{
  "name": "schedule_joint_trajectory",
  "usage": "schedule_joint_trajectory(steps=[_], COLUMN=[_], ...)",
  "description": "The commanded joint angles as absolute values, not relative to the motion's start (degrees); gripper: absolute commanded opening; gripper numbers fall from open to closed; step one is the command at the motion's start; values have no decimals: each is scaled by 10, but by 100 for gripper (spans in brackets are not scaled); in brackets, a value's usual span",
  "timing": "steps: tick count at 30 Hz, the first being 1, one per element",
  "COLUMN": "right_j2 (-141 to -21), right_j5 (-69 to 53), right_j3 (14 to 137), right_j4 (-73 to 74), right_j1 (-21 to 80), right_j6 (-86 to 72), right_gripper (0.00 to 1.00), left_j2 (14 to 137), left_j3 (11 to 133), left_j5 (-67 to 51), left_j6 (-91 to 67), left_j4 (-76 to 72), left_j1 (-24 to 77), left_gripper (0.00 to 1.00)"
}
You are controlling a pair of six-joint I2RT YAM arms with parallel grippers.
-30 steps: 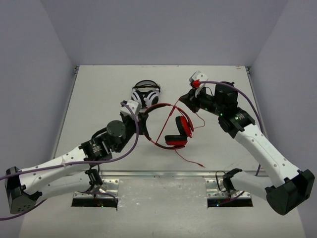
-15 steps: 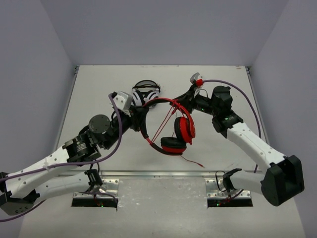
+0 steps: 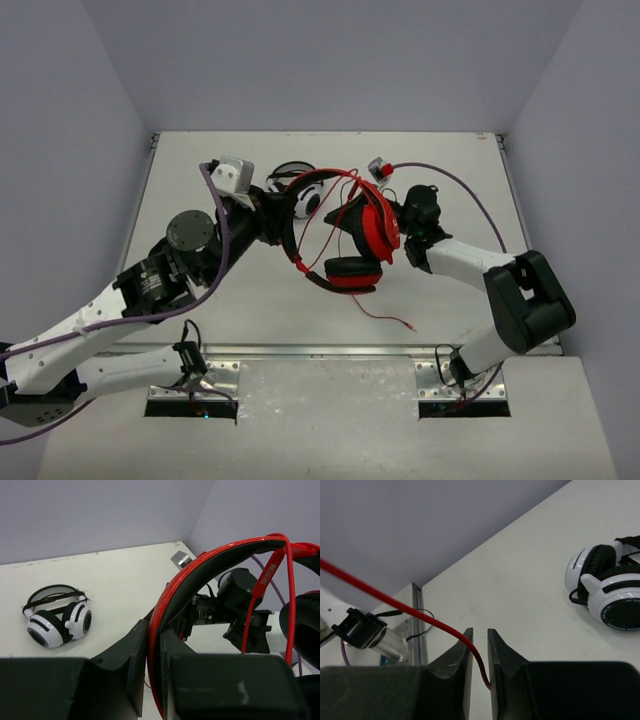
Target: Wrap the headphones
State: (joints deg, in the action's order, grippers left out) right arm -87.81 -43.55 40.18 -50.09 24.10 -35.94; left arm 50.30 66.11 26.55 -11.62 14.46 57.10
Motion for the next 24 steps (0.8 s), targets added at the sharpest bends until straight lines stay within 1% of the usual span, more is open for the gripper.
schedule_joint_trajectory(steps=[1, 4, 6, 7, 8, 11, 14, 18, 24], right_j2=[-884, -885, -896, -901, -907, -922, -918, -928, -955], right_j5=[-451, -433, -433, -433, -434, -427, -394, -394, -397], right_j3=[423, 392, 360, 352, 337, 307, 283, 268, 246], right_j4=[-577, -587, -630, -648, -660, -705, -686, -691, -776], right_j1=[263, 278, 281, 281, 281, 282, 282, 282, 291], right_j6=[-378, -366, -377, -390, -395, -411, -404, -406, -454], right_gripper=[16, 15, 15, 5, 1, 1, 1, 1, 1], left_j2=[502, 514, 531, 538, 546, 576, 594, 592, 601], left_j3=[714, 737, 751, 759, 780, 815, 830, 836, 834], left_j5=[349, 399, 409, 415, 417, 428, 449, 478, 479], left_j6=[-176, -188, -187, -183, -183, -164, -145, -134, -127], left_j4=[139, 155, 158, 159, 163, 170, 173, 170, 170], left_j1=[577, 577, 577, 577, 577, 577, 577, 577, 577], left_gripper=[0, 0, 0, 0, 1, 0, 0, 0, 0])
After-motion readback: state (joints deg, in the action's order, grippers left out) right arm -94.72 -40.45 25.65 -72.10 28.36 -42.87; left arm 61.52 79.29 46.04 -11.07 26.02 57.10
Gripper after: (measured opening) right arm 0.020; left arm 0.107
